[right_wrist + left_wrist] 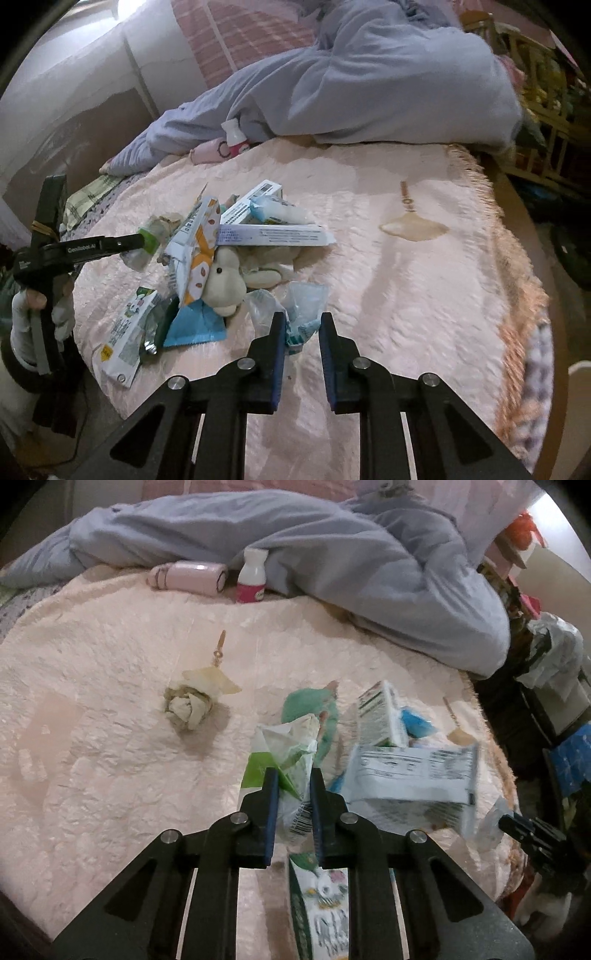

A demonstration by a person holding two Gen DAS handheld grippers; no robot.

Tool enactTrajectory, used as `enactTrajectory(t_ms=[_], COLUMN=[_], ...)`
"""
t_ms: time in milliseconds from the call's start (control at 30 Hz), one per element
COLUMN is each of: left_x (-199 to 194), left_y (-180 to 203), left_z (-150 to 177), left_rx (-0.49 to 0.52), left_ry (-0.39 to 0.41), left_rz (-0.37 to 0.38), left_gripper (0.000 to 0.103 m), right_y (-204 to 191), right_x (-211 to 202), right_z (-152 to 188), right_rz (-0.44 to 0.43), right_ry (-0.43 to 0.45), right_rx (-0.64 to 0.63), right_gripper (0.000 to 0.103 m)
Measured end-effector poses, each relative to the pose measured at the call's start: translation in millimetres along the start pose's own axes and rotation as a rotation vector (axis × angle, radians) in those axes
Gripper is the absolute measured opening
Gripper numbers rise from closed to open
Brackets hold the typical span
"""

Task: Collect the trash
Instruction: 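Grasp the clear plastic wrapper with the right gripper while the left grasps the green-white bag, then carry both items over the cream bucket and open both grippers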

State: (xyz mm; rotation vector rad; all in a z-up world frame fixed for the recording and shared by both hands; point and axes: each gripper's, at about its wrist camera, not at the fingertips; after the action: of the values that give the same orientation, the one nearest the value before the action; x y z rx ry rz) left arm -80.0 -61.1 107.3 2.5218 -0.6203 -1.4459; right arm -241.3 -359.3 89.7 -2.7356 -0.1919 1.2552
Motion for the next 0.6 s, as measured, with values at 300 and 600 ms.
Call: enactTrajectory(t_ms=[300,600], left_x=[-41,-45], left_y=[57,141], left_z=[17,52], left_rx=[0.114,0.258], left_ry=[0.037,0.007], left_rz=[0.074,0.165], left_gripper=[0.014,0.014], right_y=[5,24], right_x=[-37,-71], right_z=[17,38], right_rz=[0.041,0.092], right_ry=[0.035,0.061], right_rx=[0.022,0.069], right_gripper=[0.017,0.017])
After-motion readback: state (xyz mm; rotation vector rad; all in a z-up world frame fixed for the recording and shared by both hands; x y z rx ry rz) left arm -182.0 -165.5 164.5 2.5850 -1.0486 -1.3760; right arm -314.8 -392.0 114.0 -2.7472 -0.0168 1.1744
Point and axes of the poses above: each gripper's, at about its wrist camera, not at the fingertips, and x roughly the way its jaws point, y to its right, z to its underside, and after that the axes turned 7 degrees about -x, right-handed
